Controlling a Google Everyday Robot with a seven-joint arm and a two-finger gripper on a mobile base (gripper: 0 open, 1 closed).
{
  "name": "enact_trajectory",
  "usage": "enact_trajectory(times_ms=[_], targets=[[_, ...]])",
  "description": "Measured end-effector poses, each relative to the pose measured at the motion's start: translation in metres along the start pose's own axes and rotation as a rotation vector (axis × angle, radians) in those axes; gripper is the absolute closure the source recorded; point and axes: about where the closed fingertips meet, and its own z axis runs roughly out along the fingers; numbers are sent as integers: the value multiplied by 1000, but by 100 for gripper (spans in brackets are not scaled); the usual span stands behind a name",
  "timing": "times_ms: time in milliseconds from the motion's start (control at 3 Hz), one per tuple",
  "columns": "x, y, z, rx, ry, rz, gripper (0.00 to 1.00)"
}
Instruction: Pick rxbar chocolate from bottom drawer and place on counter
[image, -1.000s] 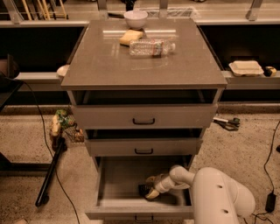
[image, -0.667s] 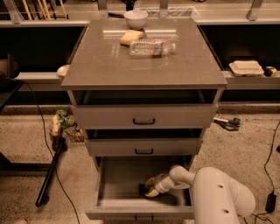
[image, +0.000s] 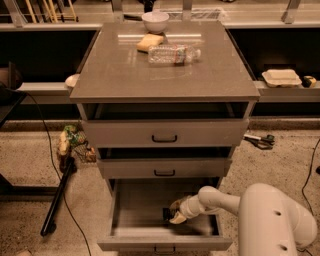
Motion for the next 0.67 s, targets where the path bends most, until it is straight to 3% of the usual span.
enact_trajectory(times_ms=[333, 667], targets=[[-35, -7, -43, 8, 16, -58, 100], [-35, -7, -43, 7, 16, -58, 100]])
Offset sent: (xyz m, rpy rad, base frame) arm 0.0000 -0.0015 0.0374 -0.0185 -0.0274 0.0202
